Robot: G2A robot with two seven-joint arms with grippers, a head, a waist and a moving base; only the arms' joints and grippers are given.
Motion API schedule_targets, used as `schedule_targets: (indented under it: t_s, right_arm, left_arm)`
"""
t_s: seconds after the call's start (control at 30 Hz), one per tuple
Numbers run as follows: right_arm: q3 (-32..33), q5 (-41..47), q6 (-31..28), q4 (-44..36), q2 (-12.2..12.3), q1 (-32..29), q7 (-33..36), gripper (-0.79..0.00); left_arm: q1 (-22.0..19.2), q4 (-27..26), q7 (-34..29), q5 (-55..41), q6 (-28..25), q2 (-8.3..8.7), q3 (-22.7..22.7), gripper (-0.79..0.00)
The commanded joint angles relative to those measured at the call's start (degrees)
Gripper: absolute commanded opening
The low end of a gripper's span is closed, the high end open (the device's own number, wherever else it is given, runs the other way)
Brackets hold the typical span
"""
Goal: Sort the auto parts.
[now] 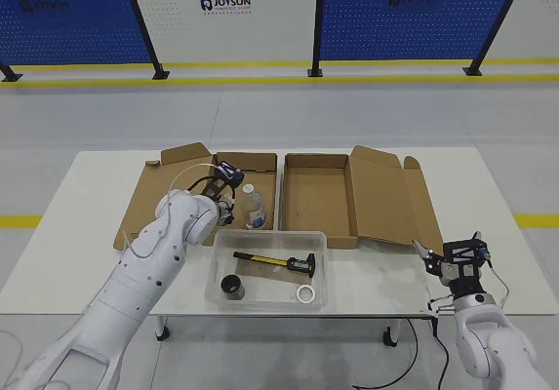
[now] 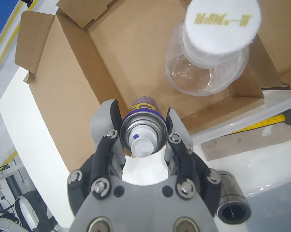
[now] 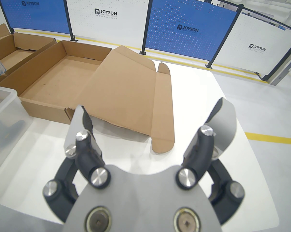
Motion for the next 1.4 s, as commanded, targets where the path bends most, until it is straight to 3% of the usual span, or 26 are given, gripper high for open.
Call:
schedule_targets:
  t_s: [0.0,0.03,0.13,0.27,0.3,0.4,0.43,0.63,0.83,1.07,1.23,1.37]
  right_arm:
    - [0.00,0.00,0.00,0.00,0.00,0.00,0.00,0.000]
    - [0.00,0.00,0.00,0.00,0.00,0.00,0.00,0.000]
    - [0.00,0.00,0.00,0.00,0.00,0.00,0.00,0.000]
    - [0.00,0.00,0.00,0.00,0.00,0.00,0.00,0.000]
    - [0.00,0.00,0.00,0.00,0.00,0.00,0.00,0.000]
    - [0.00,0.00,0.00,0.00,0.00,0.00,0.00,0.000]
    - [0.00,0.00,0.00,0.00,0.00,0.00,0.00,0.000]
    - [0.00,0.00,0.00,0.00,0.00,0.00,0.00,0.000]
    - [0.00,0.00,0.00,0.00,0.00,0.00,0.00,0.000]
    - [0.00,0.00,0.00,0.00,0.00,0.00,0.00,0.000]
    - [0.00,0.00,0.00,0.00,0.00,0.00,0.00,0.000]
    - [0.00,0.00,0.00,0.00,0.00,0.00,0.00,0.000]
  left_arm:
    - [-0.30,0.55,-0.28,0.06,0.05,-0.24,0.40,-0.785]
    - [-0.39,0.76,-0.39,0.04,-0.11,-0.35,0.59,-0.767]
    - [-0.63,1.36,-0.45,0.17,-0.40,-0.61,0.98,-0.603]
    - [-0.80,2.28,-0.48,0.21,-0.48,-0.88,1.11,-0.446]
    - [-0.83,2.45,-0.56,0.21,-0.45,-0.94,1.12,-0.376]
    - [-0.91,2.66,-0.72,0.09,-0.18,-1.12,1.04,-0.046]
    - [-0.90,2.68,-0.71,0.12,-0.02,-1.16,0.98,0.000]
    - [-0.47,1.83,-1.91,0.95,0.83,-1.21,0.39,0.000]
    - [1.88,-4.55,-3.71,3.04,0.89,-0.44,-1.84,0.000]
    - [6.68,-18.63,-8.35,4.54,-1.61,1.22,-7.16,0.000]
    - [11.90,-30.24,-11.67,3.80,-7.51,2.45,-10.33,0.000]
    - [15.73,-36.38,-14.47,-0.48,-13.00,3.27,-12.78,0.000]
